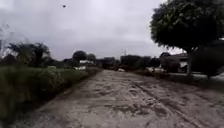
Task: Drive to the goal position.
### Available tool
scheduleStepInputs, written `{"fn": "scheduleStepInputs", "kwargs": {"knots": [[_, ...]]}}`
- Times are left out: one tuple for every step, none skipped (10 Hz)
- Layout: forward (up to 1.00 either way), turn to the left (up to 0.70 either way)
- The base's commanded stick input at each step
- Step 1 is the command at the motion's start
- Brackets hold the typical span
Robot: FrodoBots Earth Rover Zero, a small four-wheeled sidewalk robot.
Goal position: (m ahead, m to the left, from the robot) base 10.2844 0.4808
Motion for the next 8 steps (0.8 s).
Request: {"fn": "scheduleStepInputs", "kwargs": {"knots": [[0.50, 0.00], [0.50, 0.00], [0.50, 0.00], [0.50, 0.00], [0.50, 0.00], [0.50, 0.00], [0.50, 0.00], [0.50, 0.00]]}}
